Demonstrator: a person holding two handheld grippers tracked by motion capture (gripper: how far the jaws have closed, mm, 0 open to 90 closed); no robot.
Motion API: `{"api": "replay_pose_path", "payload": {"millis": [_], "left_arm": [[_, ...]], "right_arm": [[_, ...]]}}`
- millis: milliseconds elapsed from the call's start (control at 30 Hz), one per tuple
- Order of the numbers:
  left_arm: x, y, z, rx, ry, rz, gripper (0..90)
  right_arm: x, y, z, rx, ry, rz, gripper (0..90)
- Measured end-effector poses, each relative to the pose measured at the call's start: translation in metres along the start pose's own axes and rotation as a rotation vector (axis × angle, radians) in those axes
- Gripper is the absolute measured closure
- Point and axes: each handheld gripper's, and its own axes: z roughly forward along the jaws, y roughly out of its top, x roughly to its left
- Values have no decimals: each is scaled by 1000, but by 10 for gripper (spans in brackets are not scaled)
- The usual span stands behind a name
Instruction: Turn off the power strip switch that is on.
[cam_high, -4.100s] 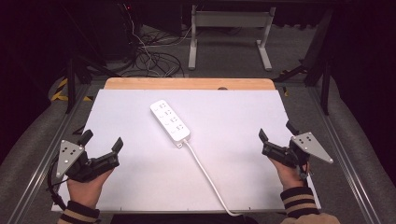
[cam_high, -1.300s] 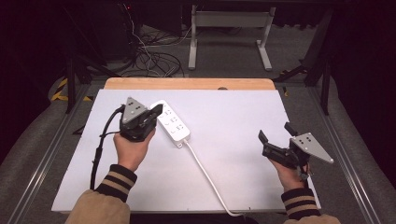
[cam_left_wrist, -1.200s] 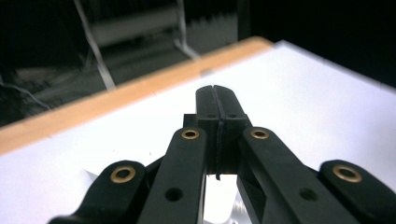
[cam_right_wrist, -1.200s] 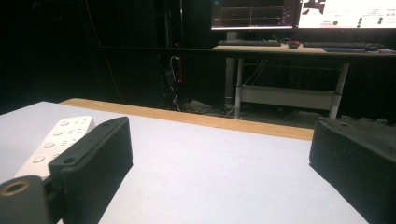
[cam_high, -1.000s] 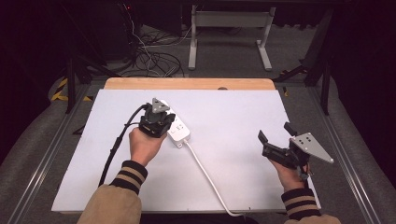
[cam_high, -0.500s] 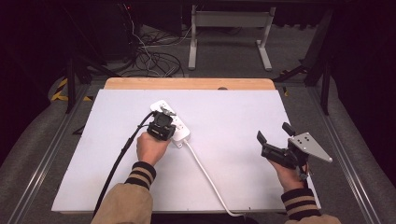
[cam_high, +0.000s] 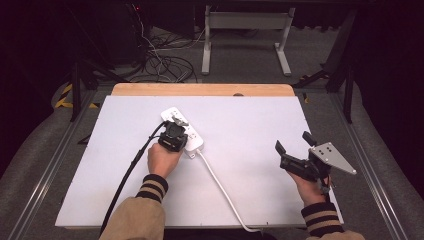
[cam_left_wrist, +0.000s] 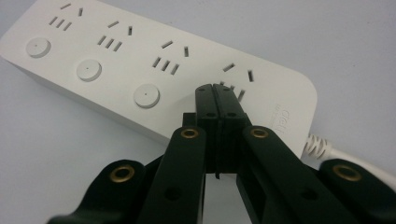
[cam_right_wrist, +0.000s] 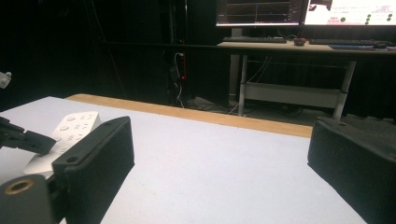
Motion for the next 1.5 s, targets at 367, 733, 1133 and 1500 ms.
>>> {"api": "replay_pose_path", "payload": {"millis": [367, 733, 1133, 1500], "left_arm": [[-1, -3, 1, -15, 6, -14, 900], [-6, -5, 2, -33, 32, 4, 900], [-6, -5, 2, -32, 27, -5, 900], [-8, -5, 2, -34, 39, 8, 900]], "right_arm": [[2, 1, 0, -3, 2, -12, 75], [1, 1, -1, 0, -4, -1, 74], [2, 1, -1, 5, -5, -6, 74], [2, 1, 0, 7, -6, -4, 74]]}}
